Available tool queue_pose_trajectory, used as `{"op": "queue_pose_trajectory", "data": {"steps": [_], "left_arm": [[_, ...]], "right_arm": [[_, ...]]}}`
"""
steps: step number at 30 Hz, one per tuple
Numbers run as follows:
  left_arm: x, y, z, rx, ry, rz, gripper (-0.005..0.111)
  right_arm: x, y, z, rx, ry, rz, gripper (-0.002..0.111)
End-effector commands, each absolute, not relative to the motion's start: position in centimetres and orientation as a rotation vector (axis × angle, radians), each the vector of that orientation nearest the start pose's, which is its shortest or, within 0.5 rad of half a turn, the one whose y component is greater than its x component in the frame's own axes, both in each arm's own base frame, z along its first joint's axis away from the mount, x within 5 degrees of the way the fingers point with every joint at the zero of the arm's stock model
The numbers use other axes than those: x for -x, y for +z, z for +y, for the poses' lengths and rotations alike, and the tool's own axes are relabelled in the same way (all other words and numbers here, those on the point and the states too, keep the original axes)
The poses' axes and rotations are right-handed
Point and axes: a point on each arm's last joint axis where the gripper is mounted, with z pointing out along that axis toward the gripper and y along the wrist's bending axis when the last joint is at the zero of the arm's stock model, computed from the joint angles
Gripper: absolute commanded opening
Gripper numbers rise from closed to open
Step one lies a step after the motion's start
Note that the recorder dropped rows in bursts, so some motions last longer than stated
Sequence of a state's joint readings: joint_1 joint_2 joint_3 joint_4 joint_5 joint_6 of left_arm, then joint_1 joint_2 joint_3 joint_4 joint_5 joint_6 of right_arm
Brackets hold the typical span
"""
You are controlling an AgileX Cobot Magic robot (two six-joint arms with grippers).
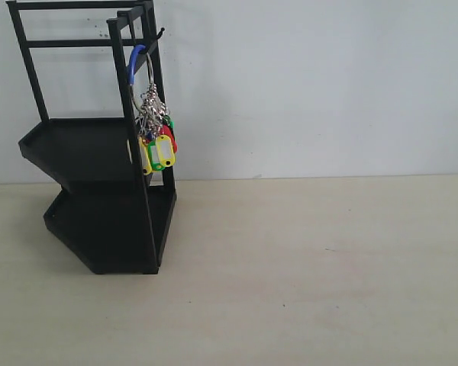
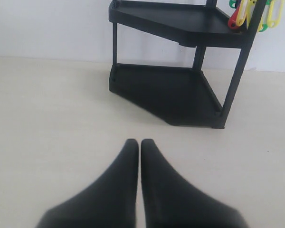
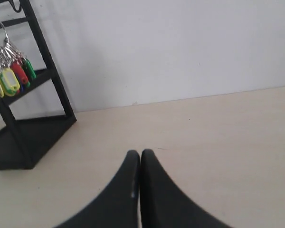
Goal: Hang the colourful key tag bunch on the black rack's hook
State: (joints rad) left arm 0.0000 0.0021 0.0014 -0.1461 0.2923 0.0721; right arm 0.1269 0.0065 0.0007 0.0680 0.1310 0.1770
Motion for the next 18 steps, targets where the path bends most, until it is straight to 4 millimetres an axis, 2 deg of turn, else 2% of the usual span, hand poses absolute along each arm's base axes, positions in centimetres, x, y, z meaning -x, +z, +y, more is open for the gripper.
{"op": "queue_pose_trajectory", "data": {"steps": [1,9,18], "left_arm": [[-5.5,18.8,-0.4,0.024,-0.079,1.766,0.004],[-5.5,18.8,-0.4,0.024,-0.079,1.766,0.004],[-5.5,18.8,-0.4,0.024,-0.079,1.766,0.004]], "right_arm": [[-5.6,19.6,0.6,0.003,0.168,1.671,0.000],[-5.4,18.3,0.5,0.012,0.140,1.815,0.000],[-5.4,18.3,0.6,-0.011,0.164,1.816,0.000]]}}
